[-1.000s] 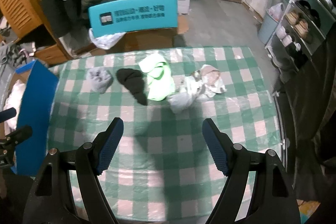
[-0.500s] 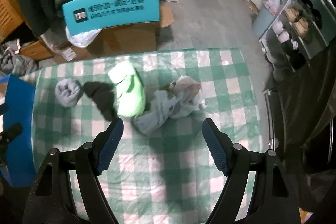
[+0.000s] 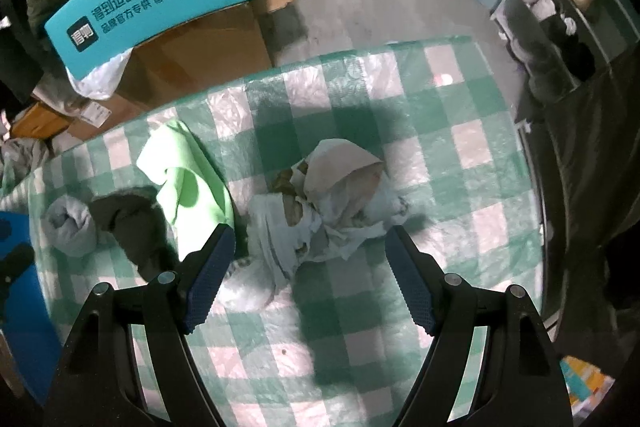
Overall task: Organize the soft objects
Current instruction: 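Grasp the grey sock with the left tool while the right tool grasps the crumpled white cloth, then carry the grey sock and white cloth over the box with both tools, then open both tools to drop the grey sock and white cloth into the box, then move both tools back to the black sock and light-green cloth, then grasp the black sock with the left tool while the right tool grasps the light-green cloth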
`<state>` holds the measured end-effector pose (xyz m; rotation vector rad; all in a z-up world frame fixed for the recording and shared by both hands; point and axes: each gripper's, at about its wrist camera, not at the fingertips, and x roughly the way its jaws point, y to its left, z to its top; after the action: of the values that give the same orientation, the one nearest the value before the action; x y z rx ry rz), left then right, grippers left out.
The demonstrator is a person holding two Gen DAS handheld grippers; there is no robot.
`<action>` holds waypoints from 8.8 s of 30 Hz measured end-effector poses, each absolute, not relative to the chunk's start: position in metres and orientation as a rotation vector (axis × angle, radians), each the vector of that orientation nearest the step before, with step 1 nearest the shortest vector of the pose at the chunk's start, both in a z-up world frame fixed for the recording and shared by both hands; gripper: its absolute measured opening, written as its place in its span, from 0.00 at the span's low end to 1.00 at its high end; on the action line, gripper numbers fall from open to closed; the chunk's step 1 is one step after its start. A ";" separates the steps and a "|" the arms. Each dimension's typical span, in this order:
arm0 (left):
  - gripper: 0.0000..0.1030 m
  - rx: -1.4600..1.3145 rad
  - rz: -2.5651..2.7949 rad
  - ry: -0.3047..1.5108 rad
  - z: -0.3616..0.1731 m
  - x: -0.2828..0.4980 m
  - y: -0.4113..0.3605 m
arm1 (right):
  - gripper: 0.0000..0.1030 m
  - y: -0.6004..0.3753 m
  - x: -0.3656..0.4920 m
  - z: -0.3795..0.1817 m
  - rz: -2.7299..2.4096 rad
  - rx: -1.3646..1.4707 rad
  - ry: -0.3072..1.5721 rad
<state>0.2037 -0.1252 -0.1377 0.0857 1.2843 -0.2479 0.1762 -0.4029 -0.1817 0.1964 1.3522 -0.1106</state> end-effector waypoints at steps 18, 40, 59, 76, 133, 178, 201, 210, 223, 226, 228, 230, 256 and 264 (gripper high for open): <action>0.85 0.008 -0.258 1.376 -0.181 0.227 -0.137 | 0.75 -0.404 0.193 -0.221 -0.125 0.223 1.410; 0.27 0.159 -0.285 1.332 -0.177 0.204 -0.141 | 0.41 -0.401 0.173 -0.207 -0.093 0.105 1.394; 0.27 0.134 -0.283 1.292 -0.121 0.155 -0.113 | 0.41 -0.342 0.130 -0.129 0.066 0.051 1.274; 0.27 0.095 -0.282 1.184 -0.060 0.109 -0.073 | 0.41 -0.288 0.103 -0.073 0.205 0.010 1.169; 0.27 -0.112 0.004 1.201 -0.074 0.099 0.163 | 0.41 -0.012 0.106 -0.052 0.668 -0.221 1.111; 0.77 -0.034 -0.029 1.108 -0.031 0.064 0.138 | 0.75 -0.031 0.099 -0.033 0.615 -0.237 1.009; 0.79 0.084 -0.109 1.103 -0.021 0.071 0.058 | 0.76 -0.119 0.088 -0.020 0.537 -0.133 1.014; 0.80 0.128 -0.154 1.110 -0.022 0.074 0.022 | 0.76 -0.158 0.088 -0.023 0.490 -0.094 1.022; 0.80 0.143 -0.191 1.150 -0.034 0.092 -0.018 | 0.76 -0.218 0.099 -0.028 0.404 -0.041 1.031; 0.80 0.134 -0.203 1.170 -0.039 0.098 -0.028 | 0.76 -0.232 0.103 -0.031 0.378 -0.036 1.036; 0.80 0.129 -0.212 1.181 -0.043 0.101 -0.035 | 0.76 -0.241 0.106 -0.033 0.361 -0.033 1.040; 0.80 0.134 -0.213 1.189 -0.047 0.106 -0.042 | 0.76 -0.250 0.109 -0.035 0.343 -0.035 1.044; 0.85 0.107 -0.246 1.305 -0.121 0.181 -0.120 | 0.76 -0.328 0.190 -0.153 0.130 -0.013 1.253; 0.85 0.080 -0.249 1.333 -0.146 0.200 -0.131 | 0.76 -0.325 0.202 -0.184 0.097 -0.029 1.276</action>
<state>0.2000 -0.1313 -0.1462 0.0799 1.3329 -0.2489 0.2018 -0.3253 -0.1841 -0.0294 1.2763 0.0973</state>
